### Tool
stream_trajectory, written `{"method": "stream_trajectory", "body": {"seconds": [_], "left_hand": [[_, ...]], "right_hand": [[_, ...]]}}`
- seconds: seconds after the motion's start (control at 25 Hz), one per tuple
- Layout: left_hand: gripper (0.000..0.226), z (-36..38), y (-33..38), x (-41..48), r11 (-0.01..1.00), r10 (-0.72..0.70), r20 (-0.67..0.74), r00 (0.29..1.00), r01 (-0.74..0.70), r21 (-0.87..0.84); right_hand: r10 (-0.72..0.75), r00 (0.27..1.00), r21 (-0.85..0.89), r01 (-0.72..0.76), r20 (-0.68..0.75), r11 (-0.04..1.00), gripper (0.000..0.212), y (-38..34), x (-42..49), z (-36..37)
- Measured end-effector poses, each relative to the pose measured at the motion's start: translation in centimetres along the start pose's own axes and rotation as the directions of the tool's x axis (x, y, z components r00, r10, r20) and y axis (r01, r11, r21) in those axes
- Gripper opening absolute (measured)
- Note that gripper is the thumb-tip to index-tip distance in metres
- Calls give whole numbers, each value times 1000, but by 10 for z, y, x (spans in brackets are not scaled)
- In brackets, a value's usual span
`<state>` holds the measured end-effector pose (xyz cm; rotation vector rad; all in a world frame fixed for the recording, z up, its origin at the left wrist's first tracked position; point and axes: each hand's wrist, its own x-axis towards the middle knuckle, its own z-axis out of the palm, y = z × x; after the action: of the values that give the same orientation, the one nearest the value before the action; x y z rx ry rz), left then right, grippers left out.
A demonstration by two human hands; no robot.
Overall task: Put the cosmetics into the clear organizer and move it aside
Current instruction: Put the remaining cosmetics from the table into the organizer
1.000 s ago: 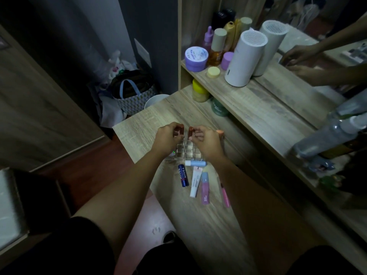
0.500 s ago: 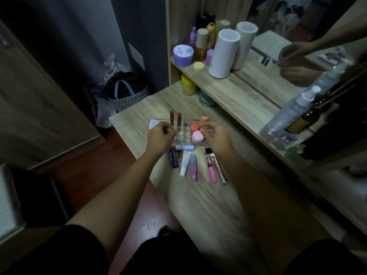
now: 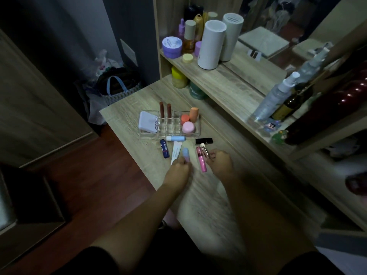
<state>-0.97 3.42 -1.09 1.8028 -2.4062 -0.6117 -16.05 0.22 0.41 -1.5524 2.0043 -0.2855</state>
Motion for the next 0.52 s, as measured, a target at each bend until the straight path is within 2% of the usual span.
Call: {"method": "stream_trajectory", "body": {"seconds": [0.12,0.24,0.32,0.44,0.52], "left_hand": [[28,4,8,-3,999,-31,-46,998,29,-45],[21,-1,17,3,965,-215,-70,974,201,-170],[18,-4,21,9,894,-350,-29,936,325,-307],[21,-8,21,12,800,-433,64,899,416,-433],[23,-15,15,12,731,-463,85,882,434,-526]], "right_hand": [[16,999,-33,-15,30,999,19,4,-1,-1],[0,999,-65,3,34,998,16,6,-1,1],[-31,999,-50,33,44,998,13,11,-2,3],[-81,997,121,78,15,990,11,17,-4,1],[-99,995,290,94,1,953,20,9,-1,-5]]}}
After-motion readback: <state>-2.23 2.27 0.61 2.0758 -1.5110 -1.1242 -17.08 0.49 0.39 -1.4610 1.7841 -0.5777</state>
